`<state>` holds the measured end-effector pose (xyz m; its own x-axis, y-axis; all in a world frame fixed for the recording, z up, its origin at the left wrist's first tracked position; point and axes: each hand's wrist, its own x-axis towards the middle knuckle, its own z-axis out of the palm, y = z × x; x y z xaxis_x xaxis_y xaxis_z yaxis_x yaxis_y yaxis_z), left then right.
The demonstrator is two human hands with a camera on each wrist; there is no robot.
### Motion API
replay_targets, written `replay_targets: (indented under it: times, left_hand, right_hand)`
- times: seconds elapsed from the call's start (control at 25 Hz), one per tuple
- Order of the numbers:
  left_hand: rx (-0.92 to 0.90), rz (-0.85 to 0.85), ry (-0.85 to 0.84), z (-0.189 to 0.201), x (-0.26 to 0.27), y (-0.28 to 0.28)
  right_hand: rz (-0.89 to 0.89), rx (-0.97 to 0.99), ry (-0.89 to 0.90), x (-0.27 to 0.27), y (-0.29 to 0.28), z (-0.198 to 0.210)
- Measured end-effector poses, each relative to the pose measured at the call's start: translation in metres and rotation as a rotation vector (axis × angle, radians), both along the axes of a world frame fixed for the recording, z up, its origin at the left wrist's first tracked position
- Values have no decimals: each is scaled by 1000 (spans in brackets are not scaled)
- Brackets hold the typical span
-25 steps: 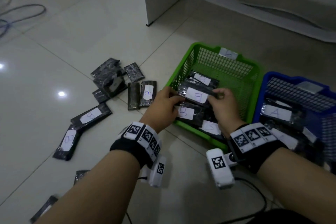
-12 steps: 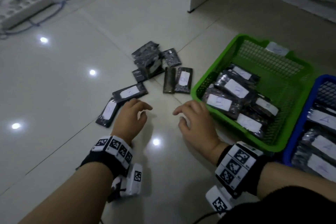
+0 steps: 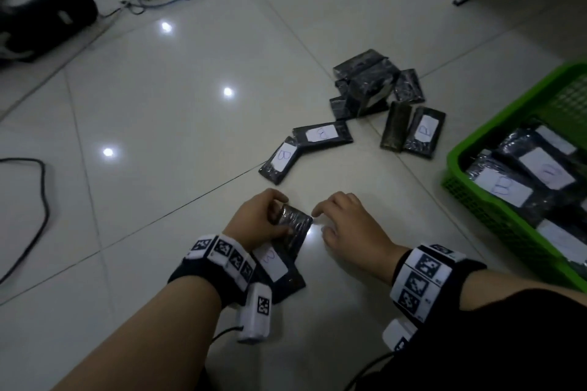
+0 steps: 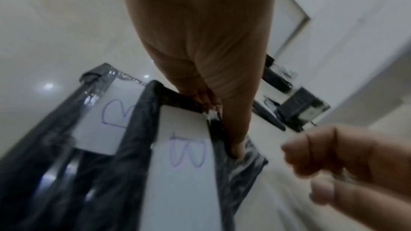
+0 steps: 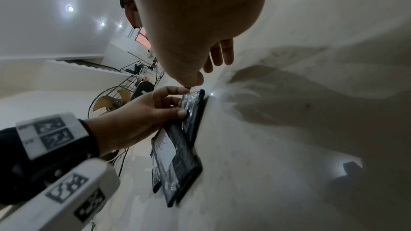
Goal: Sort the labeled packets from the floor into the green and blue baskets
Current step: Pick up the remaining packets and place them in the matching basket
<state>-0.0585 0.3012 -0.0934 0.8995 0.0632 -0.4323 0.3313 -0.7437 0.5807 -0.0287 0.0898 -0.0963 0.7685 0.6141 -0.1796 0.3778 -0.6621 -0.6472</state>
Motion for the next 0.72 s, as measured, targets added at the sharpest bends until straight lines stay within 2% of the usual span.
replay_targets:
  times: [0.16,0.28,0.4,0.52,0.6,0.72]
  left_hand:
    - [-356,397,-7,1,9,16]
    - [-494,571,-121,5,14,23]
    - [-688,743,-202,16,21,22]
    - [-873,806,-251,26,26,22]
    - [-995,806,-230,32,34,18]
    - [-1236,797,-118,42,50,3]
  right_hand:
    - [127,3,44,-16,18,10]
    - [149,-103,120,-31,28,9]
    - [119,-256,73,-42,40,0]
    - [116,-345,58,-48,51,-5]
    - [77,-283,141,-44,52,-3]
    - [-193,18,326,-16,38,13]
